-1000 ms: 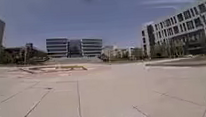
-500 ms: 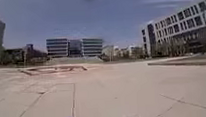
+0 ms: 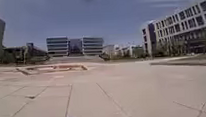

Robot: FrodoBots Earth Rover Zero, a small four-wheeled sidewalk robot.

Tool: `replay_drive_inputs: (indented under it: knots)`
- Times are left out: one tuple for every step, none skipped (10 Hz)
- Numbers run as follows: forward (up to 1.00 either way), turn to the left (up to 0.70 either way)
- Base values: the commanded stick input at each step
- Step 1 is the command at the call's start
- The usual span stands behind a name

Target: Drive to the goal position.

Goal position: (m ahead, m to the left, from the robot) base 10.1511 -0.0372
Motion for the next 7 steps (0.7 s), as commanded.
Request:
replay_drive_inputs:
  knots:
    - [0.70,0.00]
    - [0.70,0.00]
    - [0.70,0.00]
    - [0.70,0.00]
    - [0.70,0.00]
    - [0.70,0.00]
    - [0.70,0.00]
